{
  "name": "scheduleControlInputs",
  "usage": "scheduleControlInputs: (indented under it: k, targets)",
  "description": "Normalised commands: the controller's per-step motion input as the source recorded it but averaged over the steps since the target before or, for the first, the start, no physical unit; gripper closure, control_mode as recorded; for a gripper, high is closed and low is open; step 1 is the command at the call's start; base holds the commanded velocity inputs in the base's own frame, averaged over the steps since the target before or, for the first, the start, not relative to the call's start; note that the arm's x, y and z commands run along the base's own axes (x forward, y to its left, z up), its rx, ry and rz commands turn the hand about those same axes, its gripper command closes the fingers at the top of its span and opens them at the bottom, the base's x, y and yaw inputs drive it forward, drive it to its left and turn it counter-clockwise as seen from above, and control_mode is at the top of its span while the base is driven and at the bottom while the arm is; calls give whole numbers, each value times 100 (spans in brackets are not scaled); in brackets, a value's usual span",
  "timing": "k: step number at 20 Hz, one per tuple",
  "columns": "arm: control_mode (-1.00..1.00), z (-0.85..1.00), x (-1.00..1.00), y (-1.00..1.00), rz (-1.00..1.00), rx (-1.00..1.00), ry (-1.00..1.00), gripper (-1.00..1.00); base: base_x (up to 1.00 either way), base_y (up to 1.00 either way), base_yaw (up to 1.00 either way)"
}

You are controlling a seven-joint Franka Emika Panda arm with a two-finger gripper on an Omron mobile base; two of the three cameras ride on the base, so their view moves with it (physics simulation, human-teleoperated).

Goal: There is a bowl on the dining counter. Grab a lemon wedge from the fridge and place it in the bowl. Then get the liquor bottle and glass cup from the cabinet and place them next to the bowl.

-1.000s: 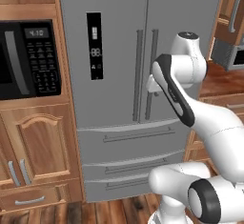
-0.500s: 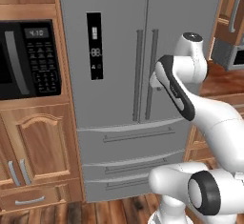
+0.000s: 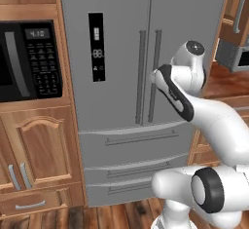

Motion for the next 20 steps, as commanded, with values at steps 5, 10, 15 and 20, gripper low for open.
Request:
scheduleControlInputs:
  k: [5,10,15,20]
  targets:
    - [-100,0,61,0,0,0,-22,-100,0,0,0]
    - [-100,0,60,-6,0,0,-11,-100,0,0,0]
    - [-100,0,51,-14,0,0,-1,-100,0,0,0]
    - [-100,0,49,-13,0,0,0,-100,0,0,0]
